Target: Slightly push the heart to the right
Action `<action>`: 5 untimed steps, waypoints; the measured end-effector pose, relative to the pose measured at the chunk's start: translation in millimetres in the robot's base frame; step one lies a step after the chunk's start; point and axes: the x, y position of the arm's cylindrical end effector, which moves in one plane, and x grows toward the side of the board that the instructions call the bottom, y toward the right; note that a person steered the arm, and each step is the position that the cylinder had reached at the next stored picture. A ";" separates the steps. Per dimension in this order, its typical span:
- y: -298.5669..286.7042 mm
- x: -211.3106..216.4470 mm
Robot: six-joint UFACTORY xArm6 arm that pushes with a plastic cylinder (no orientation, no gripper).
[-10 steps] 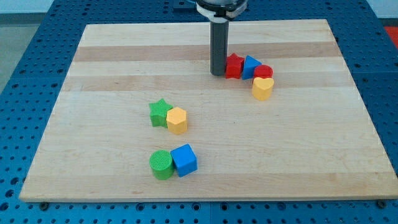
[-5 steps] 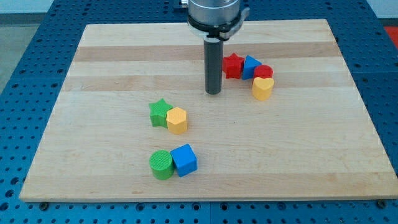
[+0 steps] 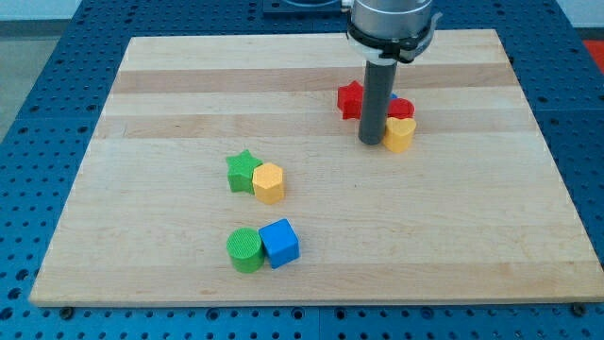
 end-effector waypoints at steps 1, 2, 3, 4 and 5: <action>0.3 0.0; 8.4 0.6; 10.4 0.6; 1.5 1.6; -44.8 14.1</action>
